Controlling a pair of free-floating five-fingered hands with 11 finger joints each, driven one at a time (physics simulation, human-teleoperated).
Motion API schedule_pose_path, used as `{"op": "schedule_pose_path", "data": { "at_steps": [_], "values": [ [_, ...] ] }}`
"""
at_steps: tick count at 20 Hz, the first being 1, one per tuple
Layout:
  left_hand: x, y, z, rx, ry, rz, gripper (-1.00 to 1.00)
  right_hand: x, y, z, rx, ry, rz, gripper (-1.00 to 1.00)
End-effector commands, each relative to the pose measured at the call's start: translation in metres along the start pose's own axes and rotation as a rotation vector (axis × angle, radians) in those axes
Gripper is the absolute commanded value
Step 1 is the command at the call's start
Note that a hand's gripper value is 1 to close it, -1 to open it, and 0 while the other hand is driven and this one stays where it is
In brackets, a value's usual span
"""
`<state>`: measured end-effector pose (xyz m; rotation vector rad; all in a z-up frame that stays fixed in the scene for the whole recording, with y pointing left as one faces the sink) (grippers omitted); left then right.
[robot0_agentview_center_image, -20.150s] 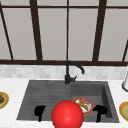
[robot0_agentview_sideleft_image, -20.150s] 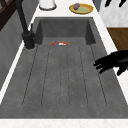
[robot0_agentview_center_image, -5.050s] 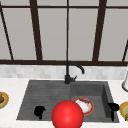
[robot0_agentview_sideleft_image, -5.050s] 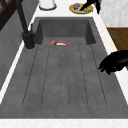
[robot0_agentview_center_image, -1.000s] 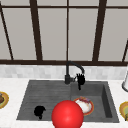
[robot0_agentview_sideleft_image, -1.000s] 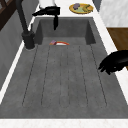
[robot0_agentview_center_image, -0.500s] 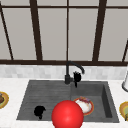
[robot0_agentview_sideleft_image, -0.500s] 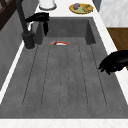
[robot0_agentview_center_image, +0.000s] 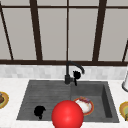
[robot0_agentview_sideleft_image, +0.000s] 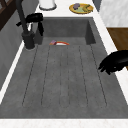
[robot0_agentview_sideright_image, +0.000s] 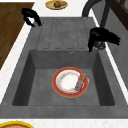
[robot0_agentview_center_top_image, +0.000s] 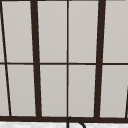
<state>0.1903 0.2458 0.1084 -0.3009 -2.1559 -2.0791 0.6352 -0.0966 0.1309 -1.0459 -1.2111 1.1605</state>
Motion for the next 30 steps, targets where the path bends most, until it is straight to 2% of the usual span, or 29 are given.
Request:
{"op": "schedule_pose_path", "data": {
  "at_steps": [1, 3, 6, 9, 12, 15, 16, 17, 18, 19, 21, 22, 23, 24, 26, 30],
  "values": [
    [0.0, 0.0, 0.0, 0.0, 0.0, 0.0, 0.0, 0.0, 0.005, -0.014, 0.124, 0.017, 0.01, -1.0],
    [0.0, 0.0, 0.0, 0.0, 0.0, 0.0, 0.0, 0.009, 0.007, -0.015, 0.131, 0.019, 0.023, -1.0],
    [0.0, 0.0, 0.0, 0.0, 0.0, 0.0, 0.0, 0.027, 0.014, -0.002, 0.101, 0.038, 0.071, -1.0],
    [0.0, 0.0, 0.0, 0.0, 0.0, 0.0, 0.0, 0.038, 0.003, -0.008, 0.05, 0.079, 0.108, -1.0],
    [0.0, 0.0, 0.0, 0.0, 0.0, 0.0, 0.0, 0.043, 0.004, -0.001, 0.097, 0.15, 0.216, -1.0],
    [0.0, 0.0, 0.0, 0.0, 0.0, 0.0, 0.0, 0.048, 0.005, -0.01, 0.124, 0.169, 0.269, -1.0],
    [0.0, 0.0, 0.0, 0.0, 0.0, 0.0, 0.0, 0.048, 0.008, -0.017, 0.14, 0.17, 0.266, 1.0],
    [0.0, 0.0, 0.0, 0.0, 0.0, 0.0, 0.0, 0.04, 0.013, -0.028, 0.135, 0.163, 0.253, 1.0],
    [0.0, 0.0, 0.0, 0.0, 0.0, 0.0, 0.0, 0.029, 0.018, -0.029, 0.129, 0.16, 0.211, 1.0],
    [0.0, 0.0, 0.0, 0.0, 0.0, 0.0, 0.0, 0.017, 0.02, -0.027, 0.132, 0.155, 0.193, 1.0],
    [0.0, 0.0, 0.0, 0.0, 0.0, 0.0, 0.0, 0.012, 0.013, -0.028, 0.22, 0.157, 0.162, 1.0],
    [0.0, 0.0, 0.0, 0.0, 0.0, 0.0, 0.0, 0.01, 0.012, -0.027, 0.251, 0.154, 0.13, 1.0],
    [0.0, 0.0, 0.0, 0.0, 0.0, 0.0, 0.0, 0.01, 0.013, -0.025, 0.286, 0.127, 0.12, 1.0],
    [0.0, 0.0, 0.0, 0.0, 0.0, 0.0, 0.0, 0.013, 0.012, -0.025, 0.313, 0.07, 0.14, 1.0],
    [0.0, 0.0, 0.0, 0.0, 0.0, 0.0, 0.0, 0.016, 0.011, -0.031, 0.342, 0.002, 0.259, 1.0],
    [0.0, 0.0, 0.0, 0.0, 0.0, 0.0, 0.0, 0.006, 0.009, -0.036, 0.339, -0.067, 0.167, 1.0]
  ]
}}
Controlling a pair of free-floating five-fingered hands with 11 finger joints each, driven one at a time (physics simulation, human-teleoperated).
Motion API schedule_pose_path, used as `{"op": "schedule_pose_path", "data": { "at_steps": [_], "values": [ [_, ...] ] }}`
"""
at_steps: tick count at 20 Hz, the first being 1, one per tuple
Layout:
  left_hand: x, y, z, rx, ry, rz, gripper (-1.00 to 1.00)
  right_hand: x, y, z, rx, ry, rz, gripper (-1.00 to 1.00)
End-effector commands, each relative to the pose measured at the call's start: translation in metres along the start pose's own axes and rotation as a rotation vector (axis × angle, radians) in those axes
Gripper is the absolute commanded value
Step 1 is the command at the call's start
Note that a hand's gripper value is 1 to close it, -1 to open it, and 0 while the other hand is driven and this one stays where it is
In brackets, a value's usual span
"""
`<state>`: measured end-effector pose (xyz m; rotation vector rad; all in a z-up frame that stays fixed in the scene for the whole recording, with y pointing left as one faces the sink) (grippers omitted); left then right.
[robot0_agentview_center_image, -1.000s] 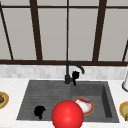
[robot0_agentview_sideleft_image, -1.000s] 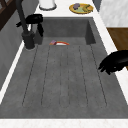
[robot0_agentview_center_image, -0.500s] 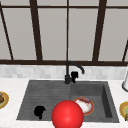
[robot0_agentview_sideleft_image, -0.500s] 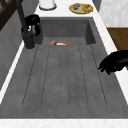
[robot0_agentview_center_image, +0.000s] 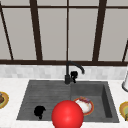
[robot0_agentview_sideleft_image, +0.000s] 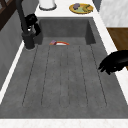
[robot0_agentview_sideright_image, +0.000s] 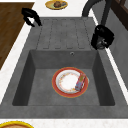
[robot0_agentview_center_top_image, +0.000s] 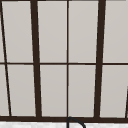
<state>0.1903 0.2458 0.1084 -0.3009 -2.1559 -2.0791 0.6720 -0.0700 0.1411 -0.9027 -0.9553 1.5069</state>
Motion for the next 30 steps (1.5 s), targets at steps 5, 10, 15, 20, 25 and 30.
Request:
{"op": "schedule_pose_path", "data": {
  "at_steps": [5, 10, 15, 20, 25, 30],
  "values": [
    [0.0, 0.0, 0.0, 0.0, 0.0, 0.0, 0.0, -0.0274, 0.023, -0.0054, 0.001, -0.083, -0.091, 1.0],
    [0.0, 0.0, 0.0, 0.0, 0.0, 0.0, 0.0, -0.0261, 0.0211, -0.0079, 0.001, -0.085, -0.119, 1.0],
    [0.0, 0.0, 0.0, 0.0, 0.0, 0.0, 0.0, -0.0242, 0.0184, -0.0073, 0.006, -0.089, -0.141, 1.0],
    [0.0, 0.0, 0.0, 0.0, 0.0, 0.0, 0.0, -0.0241, 0.0198, -0.0085, -0.009, -0.088, -0.157, 1.0],
    [0.0, 0.0, 0.0, 0.0, 0.0, 0.0, 0.0, -0.026, 0.0213, -0.0092, -0.014, -0.094, -0.171, 1.0],
    [0.0, 0.0, 0.0, 0.0, 0.0, 0.0, 0.0, -0.0274, 0.0217, -0.0084, -0.019, -0.102, -0.187, 1.0]
  ]
}}
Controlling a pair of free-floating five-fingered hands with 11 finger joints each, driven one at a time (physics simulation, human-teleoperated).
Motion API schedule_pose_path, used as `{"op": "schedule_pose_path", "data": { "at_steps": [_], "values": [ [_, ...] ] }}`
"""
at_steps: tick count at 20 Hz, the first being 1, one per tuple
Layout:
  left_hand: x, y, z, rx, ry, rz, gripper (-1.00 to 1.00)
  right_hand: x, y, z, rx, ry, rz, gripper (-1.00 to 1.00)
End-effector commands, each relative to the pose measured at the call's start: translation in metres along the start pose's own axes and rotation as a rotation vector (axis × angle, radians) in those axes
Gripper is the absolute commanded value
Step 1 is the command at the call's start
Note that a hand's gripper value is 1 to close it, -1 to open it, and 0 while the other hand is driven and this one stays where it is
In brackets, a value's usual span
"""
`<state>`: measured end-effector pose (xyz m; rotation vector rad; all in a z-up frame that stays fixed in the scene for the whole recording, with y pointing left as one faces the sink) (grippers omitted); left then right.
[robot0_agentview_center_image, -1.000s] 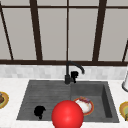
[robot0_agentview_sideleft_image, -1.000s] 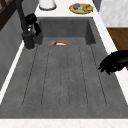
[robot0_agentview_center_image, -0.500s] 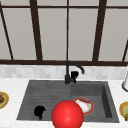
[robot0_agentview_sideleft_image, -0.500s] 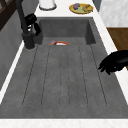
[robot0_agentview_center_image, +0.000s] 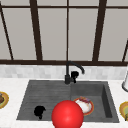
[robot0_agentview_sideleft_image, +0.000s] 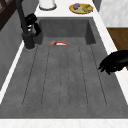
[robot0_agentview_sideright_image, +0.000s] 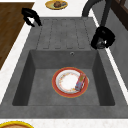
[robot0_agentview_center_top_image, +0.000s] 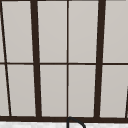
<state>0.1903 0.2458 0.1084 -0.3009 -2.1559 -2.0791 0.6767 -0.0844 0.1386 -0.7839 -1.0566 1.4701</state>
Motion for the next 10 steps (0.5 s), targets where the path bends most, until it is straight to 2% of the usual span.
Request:
{"op": "schedule_pose_path", "data": {
  "at_steps": [1, 10],
  "values": [
    [0.0, 0.0, 0.0, 0.0, 0.0, 0.0, 0.0, -0.015, 0.019, -0.003, -0.017, -0.014, -0.088, 1.0],
    [0.0, 0.0, 0.0, 0.0, 0.0, 0.0, 0.0, -0.02, 0.023, 0.008, -0.048, -0.049, -0.099, 1.0]
  ]
}}
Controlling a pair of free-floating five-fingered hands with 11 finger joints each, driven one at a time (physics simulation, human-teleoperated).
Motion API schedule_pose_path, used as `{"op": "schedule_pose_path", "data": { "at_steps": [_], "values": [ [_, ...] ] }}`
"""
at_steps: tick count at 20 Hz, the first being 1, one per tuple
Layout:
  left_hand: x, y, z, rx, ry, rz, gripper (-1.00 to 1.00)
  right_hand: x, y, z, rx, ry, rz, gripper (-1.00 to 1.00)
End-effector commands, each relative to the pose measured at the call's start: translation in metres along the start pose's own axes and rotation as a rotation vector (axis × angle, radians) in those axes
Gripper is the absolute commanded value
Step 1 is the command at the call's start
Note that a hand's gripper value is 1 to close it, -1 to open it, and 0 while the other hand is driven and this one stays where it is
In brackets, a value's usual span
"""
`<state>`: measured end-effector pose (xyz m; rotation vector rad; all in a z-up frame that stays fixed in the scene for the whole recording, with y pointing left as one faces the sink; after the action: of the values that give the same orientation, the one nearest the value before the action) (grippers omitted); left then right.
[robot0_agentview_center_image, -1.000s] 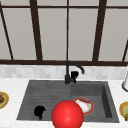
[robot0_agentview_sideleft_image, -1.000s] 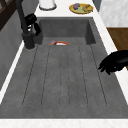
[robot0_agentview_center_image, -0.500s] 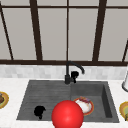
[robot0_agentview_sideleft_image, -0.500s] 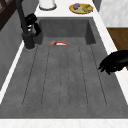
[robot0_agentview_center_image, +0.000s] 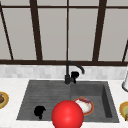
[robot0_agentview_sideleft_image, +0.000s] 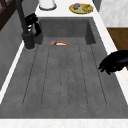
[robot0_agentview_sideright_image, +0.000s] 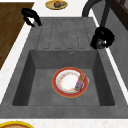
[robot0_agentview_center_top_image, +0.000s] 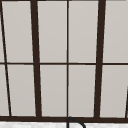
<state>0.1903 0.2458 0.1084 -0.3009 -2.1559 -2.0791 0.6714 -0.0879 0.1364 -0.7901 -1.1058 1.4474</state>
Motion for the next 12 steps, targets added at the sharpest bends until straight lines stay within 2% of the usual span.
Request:
{"op": "schedule_pose_path", "data": {
  "at_steps": [1, 4, 7, 8, 10, 12],
  "values": [
    [0.0, 0.0, 0.0, 0.0, 0.0, 0.0, 0.0, -0.018, 0.019, 0.005, -0.011, -0.032, -0.084, 1.0],
    [0.0, 0.0, 0.0, 0.0, 0.0, 0.0, 0.0, -0.017, 0.02, 0.006, -0.022, -0.03, -0.086, 1.0],
    [0.0, 0.0, 0.0, 0.0, 0.0, 0.0, 0.0, -0.013, 0.023, 0.01, -0.028, -0.003, -0.053, 1.0],
    [0.0, 0.0, 0.0, 0.0, 0.0, 0.0, 0.0, -0.014, 0.016, 0.012, -0.036, 0.003, -0.049, -1.0],
    [0.0, 0.0, 0.0, 0.0, 0.0, 0.0, 0.0, -0.03, -0.008, 0.023, -0.091, -0.037, -0.007, -1.0],
    [0.0, 0.0, 0.0, 0.0, 0.0, 0.0, 0.0, -0.039, -0.016, 0.032, -0.105, -0.049, -0.014, -1.0]
  ]
}}
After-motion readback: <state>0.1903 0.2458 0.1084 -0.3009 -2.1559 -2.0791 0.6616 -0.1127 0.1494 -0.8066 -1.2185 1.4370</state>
